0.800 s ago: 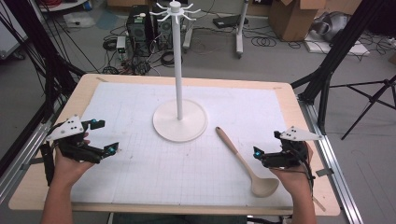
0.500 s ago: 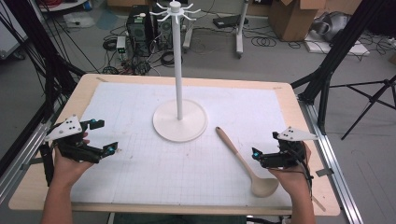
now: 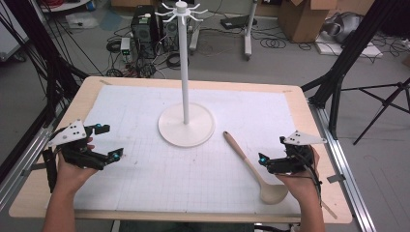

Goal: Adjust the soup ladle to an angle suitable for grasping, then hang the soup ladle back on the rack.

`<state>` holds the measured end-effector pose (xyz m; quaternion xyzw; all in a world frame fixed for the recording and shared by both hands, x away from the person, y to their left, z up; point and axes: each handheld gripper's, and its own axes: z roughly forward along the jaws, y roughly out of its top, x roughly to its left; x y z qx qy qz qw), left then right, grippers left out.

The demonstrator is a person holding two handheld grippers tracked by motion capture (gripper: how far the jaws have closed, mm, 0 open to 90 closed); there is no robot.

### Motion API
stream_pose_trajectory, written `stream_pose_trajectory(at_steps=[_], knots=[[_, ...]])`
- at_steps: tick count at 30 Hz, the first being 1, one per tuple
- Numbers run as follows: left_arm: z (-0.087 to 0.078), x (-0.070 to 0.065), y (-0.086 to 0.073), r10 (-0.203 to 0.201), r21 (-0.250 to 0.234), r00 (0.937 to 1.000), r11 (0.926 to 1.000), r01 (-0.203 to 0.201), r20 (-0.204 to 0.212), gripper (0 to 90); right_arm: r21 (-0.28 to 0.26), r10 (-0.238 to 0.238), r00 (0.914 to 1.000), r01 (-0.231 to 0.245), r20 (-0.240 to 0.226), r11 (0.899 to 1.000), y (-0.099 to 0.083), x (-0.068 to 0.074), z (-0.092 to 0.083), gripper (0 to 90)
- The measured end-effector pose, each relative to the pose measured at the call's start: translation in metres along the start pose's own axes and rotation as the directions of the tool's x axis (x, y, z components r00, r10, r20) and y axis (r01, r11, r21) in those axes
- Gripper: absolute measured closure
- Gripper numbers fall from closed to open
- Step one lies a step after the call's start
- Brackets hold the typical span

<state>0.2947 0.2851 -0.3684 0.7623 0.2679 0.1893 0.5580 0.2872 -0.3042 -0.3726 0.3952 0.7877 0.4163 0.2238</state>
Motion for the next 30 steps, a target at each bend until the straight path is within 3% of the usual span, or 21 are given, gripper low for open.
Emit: stream_pose_trajectory(at_steps=[17, 30], knots=[[-0.0017, -0.0004, 0.0010, 0.003, -0.002, 1.0000, 1.0000, -0.003, 0.002, 1.7, 0.036, -0.005, 1.0000, 0.006, -0.007, 0.999, 0.0000, 0.0012, 0.0045, 0.7], [-0.0061, 0.0033, -0.0006, 0.000, -0.003, 1.0000, 1.0000, 0.000, -0.007, 1.7, 0.032, -0.007, 0.9999, 0.008, -0.010, 0.999, 0.0034, 0.0039, 0.0010, 0.7]])
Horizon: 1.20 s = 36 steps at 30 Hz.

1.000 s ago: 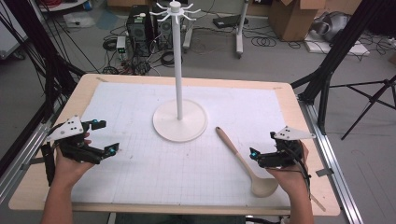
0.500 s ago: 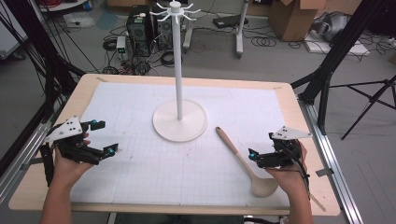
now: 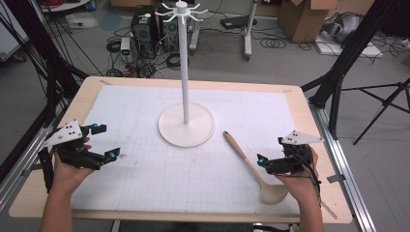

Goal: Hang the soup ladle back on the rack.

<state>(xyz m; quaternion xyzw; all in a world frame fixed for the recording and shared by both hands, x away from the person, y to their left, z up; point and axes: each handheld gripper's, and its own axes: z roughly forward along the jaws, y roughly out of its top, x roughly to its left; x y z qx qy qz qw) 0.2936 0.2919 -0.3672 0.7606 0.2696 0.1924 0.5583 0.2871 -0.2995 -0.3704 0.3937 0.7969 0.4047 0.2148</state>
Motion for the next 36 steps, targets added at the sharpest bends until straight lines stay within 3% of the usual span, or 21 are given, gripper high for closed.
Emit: stream_pose_trajectory(at_steps=[10, 16, 19, 24, 25, 28, 36], knots=[[-0.002, -0.002, 0.000, 0.003, 0.008, 1.0000, 1.0000, -0.003, -0.009, 1.7, 0.005, -0.001, 1.0000, 0.002, -0.006, 1.000, 0.006, 0.006, -0.004, 0.6], [0.001, -0.002, -0.001, 0.001, 0.015, 1.0000, 0.9999, -0.001, -0.008, 1.7, 0.040, 0.017, 0.9997, -0.016, -0.019, 0.999, 0.010, 0.008, 0.003, 0.6], [0.002, -0.002, -0.002, -0.003, 0.022, 1.0000, 0.9998, 0.003, -0.008, 1.7, 0.088, 0.024, 0.9995, -0.023, -0.020, 0.996, 0.014, 0.007, 0.017, 0.6], [0.003, -0.001, -0.002, -0.002, 0.026, 1.0000, 0.9996, 0.002, -0.009, 1.7, 0.165, 0.019, 0.9991, -0.012, -0.037, 0.986, 0.017, 0.007, 0.035, 0.6], [0.003, -0.001, -0.003, -0.002, 0.027, 1.0000, 0.9996, 0.002, -0.008, 1.7, 0.212, 0.010, 0.9989, 0.000, -0.046, 0.977, 0.019, 0.008, 0.045, 0.6], [0.005, 0.000, -0.004, -0.001, 0.032, 1.0000, 0.9995, 0.002, -0.009, 1.7, 0.260, 0.004, 0.9978, 0.013, -0.066, 0.965, 0.021, 0.010, 0.058, 0.6], [0.007, -0.001, -0.004, -0.001, 0.044, 1.0000, 0.9990, 0.001, -0.005, 1.7, 0.345, -0.014, 0.9964, 0.042, -0.083, 0.938, 0.023, 0.015, 0.073, 0.6]])
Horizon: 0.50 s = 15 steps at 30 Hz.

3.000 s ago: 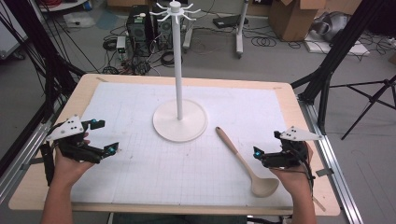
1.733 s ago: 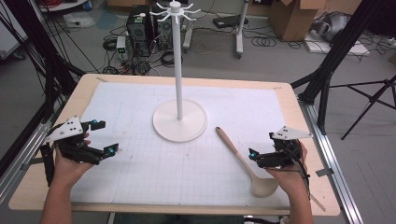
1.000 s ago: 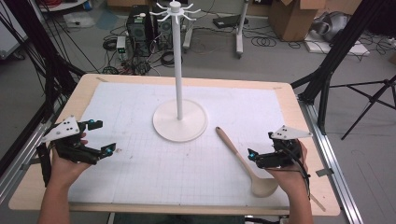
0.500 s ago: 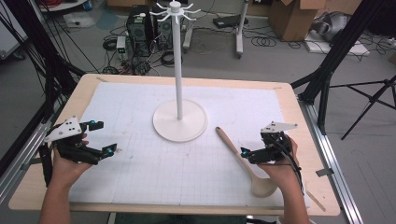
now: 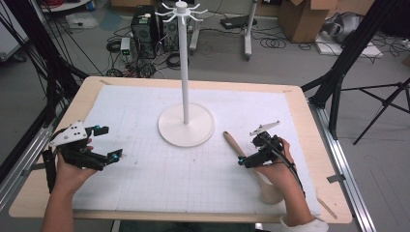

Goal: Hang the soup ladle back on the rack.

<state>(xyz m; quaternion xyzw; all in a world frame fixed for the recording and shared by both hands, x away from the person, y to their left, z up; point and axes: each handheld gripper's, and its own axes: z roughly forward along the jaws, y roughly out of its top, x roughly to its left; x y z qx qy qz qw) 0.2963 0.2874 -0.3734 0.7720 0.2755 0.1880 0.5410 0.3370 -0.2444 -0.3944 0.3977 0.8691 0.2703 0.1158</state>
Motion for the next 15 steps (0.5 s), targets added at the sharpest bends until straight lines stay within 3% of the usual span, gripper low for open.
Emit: stream_pose_trajectory(at_steps=[10, 15], knots=[[0.000, -0.003, 0.003, 0.011, -0.004, 0.9999, 0.9999, -0.011, 0.000, 1.7, 0.090, -0.062, 0.9981, 0.062, 0.000, 0.994, 0.013, 0.008, 0.015, 4.5], [-0.002, -0.002, 0.003, 0.010, -0.008, 0.9999, 0.9999, -0.010, 0.000, 1.7, 0.115, -0.066, 0.9977, 0.067, -0.015, 0.991, 0.019, 0.012, 0.019, 6.4]])
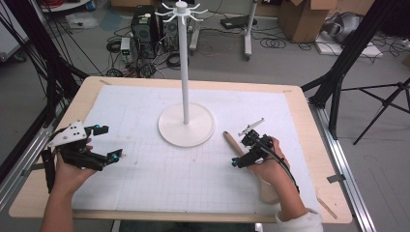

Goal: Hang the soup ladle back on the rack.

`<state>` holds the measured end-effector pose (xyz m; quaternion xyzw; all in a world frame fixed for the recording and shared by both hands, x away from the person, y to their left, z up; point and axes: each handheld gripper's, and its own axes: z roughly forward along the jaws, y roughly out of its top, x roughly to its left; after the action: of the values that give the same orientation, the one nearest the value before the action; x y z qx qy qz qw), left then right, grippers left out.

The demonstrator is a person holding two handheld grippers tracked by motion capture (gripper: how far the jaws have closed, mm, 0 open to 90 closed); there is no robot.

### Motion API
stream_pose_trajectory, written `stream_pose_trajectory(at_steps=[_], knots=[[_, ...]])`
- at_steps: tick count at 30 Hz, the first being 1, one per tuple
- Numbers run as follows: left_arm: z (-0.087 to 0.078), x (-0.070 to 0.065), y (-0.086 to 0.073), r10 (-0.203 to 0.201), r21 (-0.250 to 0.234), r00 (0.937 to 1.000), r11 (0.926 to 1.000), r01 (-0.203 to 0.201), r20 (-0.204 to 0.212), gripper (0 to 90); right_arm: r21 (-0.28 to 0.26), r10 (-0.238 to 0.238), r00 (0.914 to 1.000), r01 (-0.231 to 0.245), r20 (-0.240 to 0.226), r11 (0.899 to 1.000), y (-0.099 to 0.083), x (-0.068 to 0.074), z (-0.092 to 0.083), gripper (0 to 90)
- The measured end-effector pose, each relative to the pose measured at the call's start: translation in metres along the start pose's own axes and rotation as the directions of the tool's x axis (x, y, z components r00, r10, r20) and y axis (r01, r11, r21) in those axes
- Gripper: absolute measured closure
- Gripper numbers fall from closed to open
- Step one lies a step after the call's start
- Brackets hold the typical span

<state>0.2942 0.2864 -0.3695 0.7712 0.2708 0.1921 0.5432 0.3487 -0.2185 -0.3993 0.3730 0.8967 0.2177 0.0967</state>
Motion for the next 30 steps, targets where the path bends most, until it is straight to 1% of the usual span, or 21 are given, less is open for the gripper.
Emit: stream_pose_trajectory(at_steps=[1, 3, 4, 5, 7, 8, 9, 10, 11, 17, 18, 21, 30], knots=[[0.000, 0.001, -0.001, -0.002, 0.003, 1.0000, 1.0000, 0.002, 0.000, 1.7, 0.007, -0.004, 1.0000, 0.004, 0.002, 1.000, 0.001, 0.000, 0.000, 7.5], [0.000, 0.001, -0.001, -0.006, 0.004, 1.0000, 1.0000, 0.006, -0.003, 1.7, 0.020, -0.003, 1.0000, 0.003, -0.004, 1.000, 0.002, -0.001, 0.000, 15.9], [0.000, 0.001, -0.001, -0.006, 0.004, 1.0000, 1.0000, 0.006, -0.003, 1.7, 0.019, -0.013, 0.9999, 0.013, -0.004, 1.000, 0.002, -0.001, 0.000, 16.8], [0.001, 0.001, -0.002, -0.007, 0.006, 1.0000, 1.0000, 0.007, -0.002, 1.7, 0.019, -0.013, 0.9999, 0.013, -0.004, 1.000, 0.002, -0.001, 0.000, 16.8], [0.001, 0.001, -0.002, -0.008, 0.006, 1.0000, 0.9999, 0.008, -0.001, 1.7, 0.032, -0.016, 0.9999, 0.016, -0.003, 0.999, 0.002, 0.000, 0.000, 22.3], [0.002, 0.001, -0.002, -0.006, 0.008, 1.0000, 1.0000, 0.006, -0.003, 1.7, 0.043, -0.021, 0.9998, 0.021, -0.002, 0.999, 0.002, -0.001, 0.001, 23.2], [0.002, 0.001, -0.002, -0.006, 0.008, 1.0000, 1.0000, 0.006, -0.003, 1.7, 0.043, -0.021, 0.9998, 0.021, -0.002, 0.999, 0.002, -0.001, 0.001, 23.2], [0.002, 0.001, -0.002, -0.008, 0.010, 1.0000, 0.9999, 0.008, -0.001, 1.7, 0.071, -0.017, 0.9999, 0.017, 0.003, 0.997, 0.001, -0.002, 0.003, 24.7], [0.002, 0.001, -0.002, -0.008, 0.010, 1.0000, 0.9999, 0.008, -0.001, 1.7, 0.082, -0.017, 0.9999, 0.016, 0.004, 0.996, 0.000, -0.003, 0.005, 26.3], [0.002, 0.001, -0.002, -0.005, 0.011, 1.0000, 0.9999, 0.005, 0.001, 1.7, 0.101, 0.001, 1.0000, -0.001, -0.004, 0.995, -0.001, -0.008, 0.006, 31.0], [0.003, 0.000, -0.002, -0.010, 0.010, 1.0000, 0.9999, 0.010, 0.000, 1.7, 0.107, 0.000, 1.0000, 0.001, -0.009, 0.994, -0.002, -0.008, 0.007, 31.1], [0.004, 0.001, -0.003, -0.008, 0.015, 1.0000, 0.9999, 0.008, 0.000, 1.7, 0.139, 0.005, 0.9999, -0.003, -0.010, 0.990, -0.003, -0.010, 0.009, 32.8], [0.005, 0.000, -0.003, -0.007, 0.018, 1.0000, 0.9998, 0.007, 0.006, 1.7, 0.150, 0.027, 0.9988, -0.020, -0.041, 0.988, -0.006, -0.013, 0.007, 40.0]])
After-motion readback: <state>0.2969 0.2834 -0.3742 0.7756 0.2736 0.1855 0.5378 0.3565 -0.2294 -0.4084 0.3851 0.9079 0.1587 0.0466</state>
